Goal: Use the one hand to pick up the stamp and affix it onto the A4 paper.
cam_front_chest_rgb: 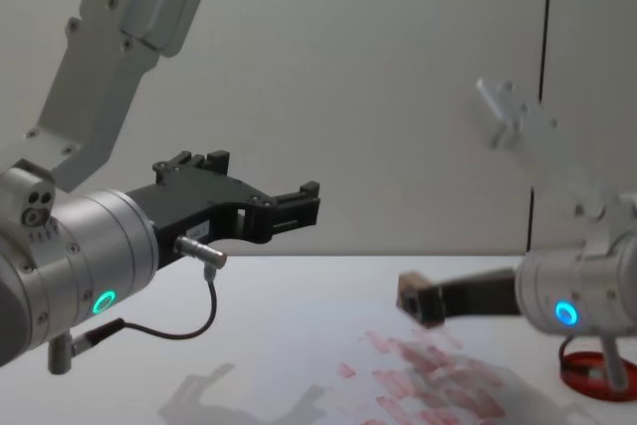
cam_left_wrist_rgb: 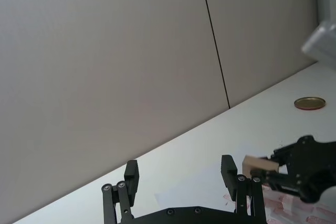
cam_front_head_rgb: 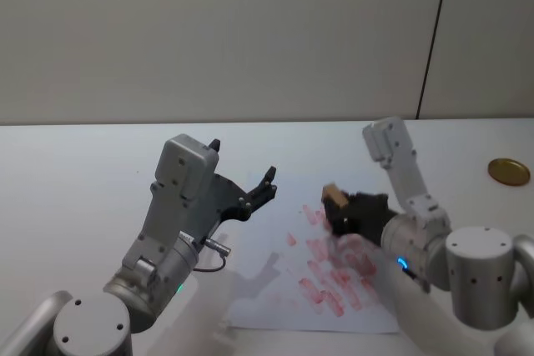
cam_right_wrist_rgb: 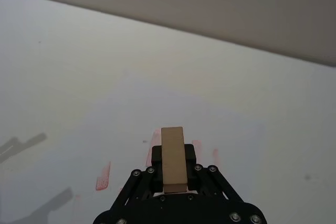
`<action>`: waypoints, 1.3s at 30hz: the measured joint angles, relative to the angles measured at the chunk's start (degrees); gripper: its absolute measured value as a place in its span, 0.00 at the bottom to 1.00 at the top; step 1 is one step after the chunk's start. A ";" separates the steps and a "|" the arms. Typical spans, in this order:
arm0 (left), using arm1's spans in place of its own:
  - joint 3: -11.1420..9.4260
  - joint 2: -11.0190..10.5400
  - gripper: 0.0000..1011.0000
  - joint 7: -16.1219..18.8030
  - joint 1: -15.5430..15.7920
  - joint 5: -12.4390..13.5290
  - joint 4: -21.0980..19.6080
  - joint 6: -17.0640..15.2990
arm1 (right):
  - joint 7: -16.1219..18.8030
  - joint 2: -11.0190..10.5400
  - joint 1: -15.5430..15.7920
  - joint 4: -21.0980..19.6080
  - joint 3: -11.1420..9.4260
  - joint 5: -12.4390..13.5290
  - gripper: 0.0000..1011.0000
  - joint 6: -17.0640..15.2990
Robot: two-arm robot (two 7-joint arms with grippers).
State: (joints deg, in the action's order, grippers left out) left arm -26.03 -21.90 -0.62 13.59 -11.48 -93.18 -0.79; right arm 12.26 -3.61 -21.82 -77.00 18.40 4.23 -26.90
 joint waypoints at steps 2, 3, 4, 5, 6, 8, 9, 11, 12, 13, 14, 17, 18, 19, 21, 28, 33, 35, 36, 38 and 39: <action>0.00 0.00 0.98 0.00 0.00 0.00 0.00 0.00 | -0.30 -0.21 0.28 -1.08 -0.09 -0.14 0.22 0.62; 0.00 0.00 0.98 0.00 0.00 0.00 0.00 0.00 | -0.64 -0.41 0.54 -2.03 -0.21 -0.27 0.22 1.21; 0.00 0.00 0.98 0.00 0.00 0.00 0.00 0.00 | -0.92 -0.53 0.68 -2.55 -0.27 -0.37 0.22 1.59; 0.00 0.00 0.98 0.00 0.00 0.00 0.00 0.00 | -1.41 -0.80 1.01 -3.68 -0.46 -0.45 0.22 2.16; 0.00 0.00 0.98 0.00 0.00 0.00 0.00 0.00 | -1.77 -0.93 1.17 -4.19 -0.56 -0.48 0.22 2.47; 0.00 0.00 0.98 0.00 0.00 0.00 0.00 0.00 | -2.31 -1.18 1.45 -5.11 -0.76 -0.50 0.22 2.93; 0.00 0.00 0.98 0.00 0.00 0.00 0.00 0.00 | -2.64 -1.34 1.66 -5.56 -0.87 -0.50 0.22 3.12; 0.00 0.00 0.98 0.00 0.00 0.00 0.00 0.00 | -3.66 -1.71 2.13 -6.96 -1.27 -0.43 0.22 3.50; 0.00 0.00 0.98 0.00 0.00 0.00 0.00 0.00 | -4.50 -2.00 2.49 -7.87 -1.59 -0.22 0.22 3.58; 0.00 0.00 0.98 0.00 0.00 0.00 0.00 0.00 | -4.82 -2.09 2.61 -8.12 -1.68 -0.09 0.22 3.58; 0.00 0.00 0.98 0.00 0.00 0.00 0.00 0.00 | -5.18 -2.24 2.82 -8.58 -1.86 0.06 0.22 3.56; 0.00 0.00 0.98 0.00 0.00 0.00 0.00 0.00 | -6.51 -2.75 3.49 -9.83 -2.41 0.86 0.22 2.95; 0.00 0.00 0.98 0.00 0.00 0.00 0.00 0.00 | -7.34 -3.00 3.83 -10.37 -2.72 1.26 0.22 2.54; 0.00 0.00 0.98 0.00 0.00 0.00 0.00 0.00 | -7.67 -3.13 4.01 -10.62 -2.88 1.49 0.22 2.31; 0.00 0.00 0.98 0.00 0.00 0.00 0.00 0.00 | -8.43 -3.41 4.45 -11.16 -3.25 2.06 0.22 1.75; 0.00 0.00 0.98 0.00 0.00 0.00 0.00 0.00 | -11.29 -4.71 6.65 -12.86 -4.88 5.03 0.22 -1.25; 0.00 0.00 0.98 0.00 0.00 0.00 0.00 0.00 | -12.93 -5.48 8.48 -13.65 -5.95 7.54 0.22 -3.28; 0.00 0.00 0.98 0.00 0.00 0.00 0.00 0.00 | -13.25 -5.66 8.97 -13.87 -6.16 8.10 0.22 -3.74; 0.00 0.00 0.98 0.00 0.00 0.00 0.00 0.00 | -13.42 -5.74 9.21 -13.97 -6.27 8.38 0.22 -3.98; 0.00 0.00 0.98 0.00 0.00 0.00 0.00 0.00 | -13.91 -5.98 9.91 -14.26 -6.55 9.18 0.22 -4.62; 0.00 0.00 0.98 0.00 0.00 0.00 0.00 0.00 | -14.04 -6.08 10.21 -14.34 -6.63 9.40 0.22 -4.80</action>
State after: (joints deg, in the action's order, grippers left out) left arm -26.03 -21.89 -0.63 13.59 -11.48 -93.18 -0.79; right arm -1.79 -9.69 -11.60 -91.34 11.77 13.63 -31.71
